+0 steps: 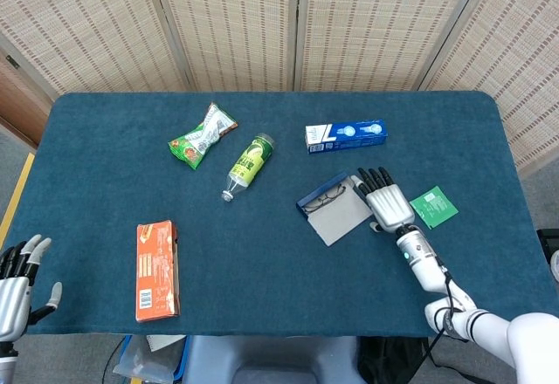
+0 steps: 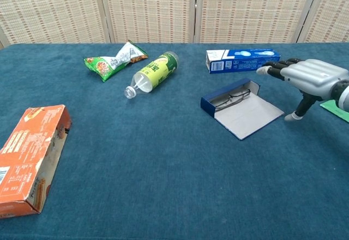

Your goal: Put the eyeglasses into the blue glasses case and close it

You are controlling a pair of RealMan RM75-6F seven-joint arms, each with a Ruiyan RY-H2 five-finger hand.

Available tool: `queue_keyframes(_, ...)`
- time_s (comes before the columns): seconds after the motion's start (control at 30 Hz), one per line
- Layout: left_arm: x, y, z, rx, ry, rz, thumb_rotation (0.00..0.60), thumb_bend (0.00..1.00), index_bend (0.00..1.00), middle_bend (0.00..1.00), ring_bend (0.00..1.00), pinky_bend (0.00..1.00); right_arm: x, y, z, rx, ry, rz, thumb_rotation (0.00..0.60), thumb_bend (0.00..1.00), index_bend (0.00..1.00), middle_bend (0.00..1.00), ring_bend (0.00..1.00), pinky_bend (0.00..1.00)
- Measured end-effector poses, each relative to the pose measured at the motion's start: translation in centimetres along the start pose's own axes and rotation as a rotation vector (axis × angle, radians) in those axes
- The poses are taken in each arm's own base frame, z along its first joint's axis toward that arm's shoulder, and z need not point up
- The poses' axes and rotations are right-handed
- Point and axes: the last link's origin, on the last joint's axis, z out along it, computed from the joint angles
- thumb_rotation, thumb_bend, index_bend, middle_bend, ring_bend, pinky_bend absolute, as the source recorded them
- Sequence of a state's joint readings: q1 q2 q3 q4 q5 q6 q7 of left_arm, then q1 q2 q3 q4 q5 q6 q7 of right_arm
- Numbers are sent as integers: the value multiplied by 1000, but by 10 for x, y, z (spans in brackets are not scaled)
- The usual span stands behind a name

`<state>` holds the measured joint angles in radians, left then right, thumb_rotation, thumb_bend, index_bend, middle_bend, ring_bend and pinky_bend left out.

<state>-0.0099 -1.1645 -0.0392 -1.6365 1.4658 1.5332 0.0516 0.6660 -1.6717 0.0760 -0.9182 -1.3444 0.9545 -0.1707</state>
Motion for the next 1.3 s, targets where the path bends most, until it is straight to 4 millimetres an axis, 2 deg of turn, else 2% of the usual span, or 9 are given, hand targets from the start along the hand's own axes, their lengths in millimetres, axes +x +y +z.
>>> queue_keyframes(0.67, -2, -1, 0, 3, -6, 1, 600, 424, 82, 0, 0, 0, -8, -3, 17, -9, -17, -8, 600, 56, 0, 0, 0, 0)
queue_keyframes(0.83, -3, -2, 0, 3, -9, 1, 600, 424, 82, 0, 0, 0, -7, -5, 20, -7, -12, -4, 600, 171, 0, 0, 0, 0)
queue_keyframes(1.3, -3, -6, -2, 15, -8, -2, 600, 424, 82, 0, 0, 0, -6, -14, 27, 20, 12, 8, 600, 342, 0, 0, 0, 0)
